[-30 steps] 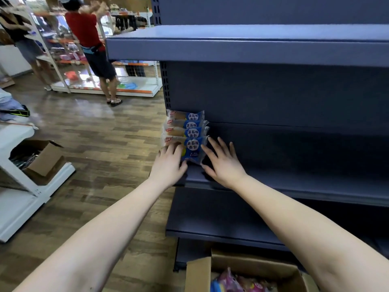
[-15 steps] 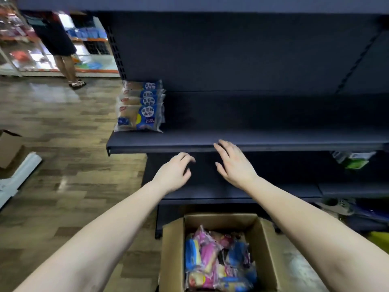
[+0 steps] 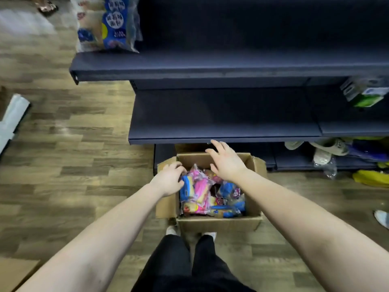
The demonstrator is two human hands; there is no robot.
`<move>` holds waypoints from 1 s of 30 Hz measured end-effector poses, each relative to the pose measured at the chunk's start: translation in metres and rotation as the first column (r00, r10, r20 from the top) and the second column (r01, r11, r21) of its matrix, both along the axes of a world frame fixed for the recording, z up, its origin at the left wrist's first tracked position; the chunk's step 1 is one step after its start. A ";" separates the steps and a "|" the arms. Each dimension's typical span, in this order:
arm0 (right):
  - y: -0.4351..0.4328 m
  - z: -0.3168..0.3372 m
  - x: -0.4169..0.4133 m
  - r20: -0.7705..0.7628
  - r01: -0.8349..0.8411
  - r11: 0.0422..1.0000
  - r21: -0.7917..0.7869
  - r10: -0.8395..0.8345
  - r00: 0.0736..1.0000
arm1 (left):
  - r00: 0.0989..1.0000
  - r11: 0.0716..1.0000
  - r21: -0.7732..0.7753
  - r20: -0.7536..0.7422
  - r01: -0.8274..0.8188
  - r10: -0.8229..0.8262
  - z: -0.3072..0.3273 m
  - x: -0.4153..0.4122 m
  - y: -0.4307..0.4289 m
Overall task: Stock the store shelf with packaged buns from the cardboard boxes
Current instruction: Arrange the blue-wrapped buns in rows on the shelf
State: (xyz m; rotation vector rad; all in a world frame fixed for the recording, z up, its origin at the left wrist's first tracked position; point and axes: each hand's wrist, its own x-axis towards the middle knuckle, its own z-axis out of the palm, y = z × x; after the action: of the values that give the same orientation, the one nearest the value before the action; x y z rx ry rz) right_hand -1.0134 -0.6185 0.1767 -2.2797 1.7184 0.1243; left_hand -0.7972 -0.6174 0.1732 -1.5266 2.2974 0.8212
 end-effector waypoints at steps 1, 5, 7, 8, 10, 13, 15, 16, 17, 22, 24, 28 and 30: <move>0.003 -0.003 0.001 -0.007 0.019 0.999 0.031 -0.018 1.000 | 1.000 1.000 0.013 0.003 -0.004 0.004 -0.004 0.000 0.000; 0.013 -0.018 0.002 0.037 0.145 0.978 0.149 -0.152 0.988 | 1.000 0.999 0.050 -0.020 -0.014 0.015 -0.016 -0.002 0.004; 0.019 -0.026 0.004 0.055 0.197 0.960 0.198 -0.212 0.976 | 0.999 0.997 0.078 -0.039 -0.012 0.015 -0.026 0.000 0.009; 0.022 -0.031 0.005 0.062 0.226 0.948 0.224 -0.245 0.967 | 0.999 0.995 0.104 -0.043 -0.011 0.016 -0.032 0.001 0.014; 0.030 -0.042 0.007 0.064 0.274 0.926 0.259 -0.299 0.952 | 0.999 0.986 0.165 -0.036 0.002 0.004 -0.045 0.005 0.024; 0.041 -0.062 0.005 0.057 0.337 0.889 0.311 -0.371 0.927 | 0.999 0.964 0.267 -0.041 0.014 -0.003 -0.071 0.009 0.038; 0.049 -0.080 -0.001 0.053 0.384 0.854 0.351 -0.427 0.903 | 0.998 0.950 0.311 -0.055 -0.005 0.023 -0.089 0.008 0.042; 0.054 -0.090 -0.004 0.047 0.420 0.825 0.378 -0.470 0.881 | 0.998 0.944 0.329 -0.057 -0.017 0.038 -0.099 0.006 0.043; 0.061 -0.102 -0.007 0.038 0.455 0.791 0.409 -0.513 0.858 | 0.997 0.937 0.348 -0.057 -0.028 0.051 -0.108 0.003 0.045; 0.093 -0.165 -0.018 -0.031 0.500 0.681 0.535 -0.576 0.817 | 0.986 0.909 0.397 -0.046 -0.127 0.158 -0.160 -0.019 0.046; 0.098 -0.188 -0.022 -0.060 0.484 0.670 0.563 -0.551 0.832 | 0.978 0.902 0.390 -0.024 -0.183 0.209 -0.185 -0.026 0.044; 0.097 -0.229 -0.029 -0.064 0.492 0.637 0.594 -0.573 0.817 | 0.951 0.879 0.381 -0.002 -0.287 0.311 -0.233 -0.040 0.034; 0.094 -0.249 -0.032 -0.060 0.486 0.643 0.592 -0.566 0.822 | 0.932 0.863 0.377 0.002 -0.337 0.363 -0.254 -0.046 0.027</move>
State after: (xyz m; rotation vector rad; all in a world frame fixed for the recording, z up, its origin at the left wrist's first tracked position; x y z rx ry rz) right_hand -1.0451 -0.5246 -0.0727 -1.2527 1.8676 0.3215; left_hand -0.8432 -0.5903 -0.0810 -1.7723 1.7809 1.3355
